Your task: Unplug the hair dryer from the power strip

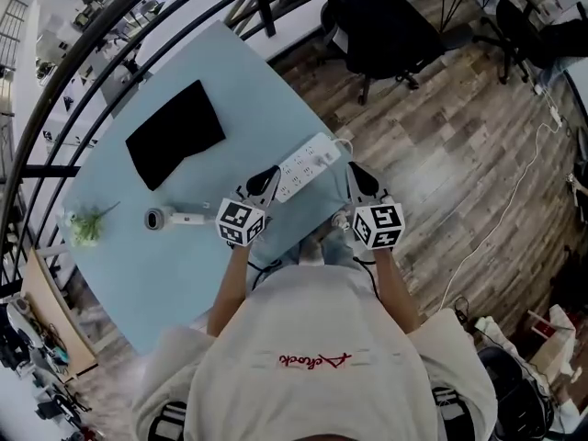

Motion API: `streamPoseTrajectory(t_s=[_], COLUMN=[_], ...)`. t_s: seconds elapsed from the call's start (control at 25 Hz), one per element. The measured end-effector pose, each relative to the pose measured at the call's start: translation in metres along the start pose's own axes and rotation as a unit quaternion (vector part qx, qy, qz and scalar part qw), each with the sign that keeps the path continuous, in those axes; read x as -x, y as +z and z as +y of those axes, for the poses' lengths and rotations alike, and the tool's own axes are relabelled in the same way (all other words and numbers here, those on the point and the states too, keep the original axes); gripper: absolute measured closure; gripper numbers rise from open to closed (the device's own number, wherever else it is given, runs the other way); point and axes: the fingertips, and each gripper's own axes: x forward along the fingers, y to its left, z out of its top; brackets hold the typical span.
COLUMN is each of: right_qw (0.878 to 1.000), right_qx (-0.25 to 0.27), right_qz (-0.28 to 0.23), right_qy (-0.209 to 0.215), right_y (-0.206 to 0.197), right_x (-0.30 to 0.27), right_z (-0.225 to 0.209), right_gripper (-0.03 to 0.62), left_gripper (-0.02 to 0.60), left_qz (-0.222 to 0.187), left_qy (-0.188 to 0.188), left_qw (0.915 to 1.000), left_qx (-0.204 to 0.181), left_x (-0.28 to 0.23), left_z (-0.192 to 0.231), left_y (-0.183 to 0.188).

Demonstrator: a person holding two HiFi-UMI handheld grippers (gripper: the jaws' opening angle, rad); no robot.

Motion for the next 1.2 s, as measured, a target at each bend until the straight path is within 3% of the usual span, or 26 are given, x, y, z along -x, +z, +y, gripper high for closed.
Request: streamPoseTrajectory(t_s=[0.52,0.56,0.64,0.72,0.84,1.04,1.2], right_qw=[0.999,0.999,0.998,0.998,0.998,0.998,0.998], right_qx=[-0.017,-0.018,-0.019,-0.02,-0.021,-0.02,-0.019], right_qz=[0.045,0.048,0.051,0.054,0.056,0.058,0.062], right_qy=[0.016,0.016,0.018,0.019,0.02,0.021,0.025], right_y=[-0.048,-0.05,-0.054,-0.056,-0.06,-0.061,-0.06], right_x=[-0.006,-0.006,-0.007,-0.008,-0.009,-0.011,-0.013], right_z=[0.006,0.006,0.004,0.003,0.001,-0.003,-0.003], right_gripper=[0.577,0.577,0.577,0.577,0.577,0.577,0.577], left_gripper=[0.571,0.545,0.371,0.296,0.232,0.193,0.184], left_qz=[0.048,0.056,0.078,0.102,0.127,0.164,0.232], left_qy=[-0.013,-0.017,-0.024,-0.029,-0.03,-0.028,-0.039], left_qw=[0.9987,0.9983,0.9966,0.9938,0.9893,0.9812,0.9604], left_qx=[0.01,0.007,-0.006,-0.033,-0.064,-0.098,-0.149], left_x=[-0.018,-0.02,-0.027,-0.033,-0.041,-0.05,-0.058], left_z=[-0.003,-0.004,-0.007,-0.012,-0.014,-0.012,-0.012], left_y=[-0.044,-0.048,-0.057,-0.067,-0.082,-0.095,-0.111])
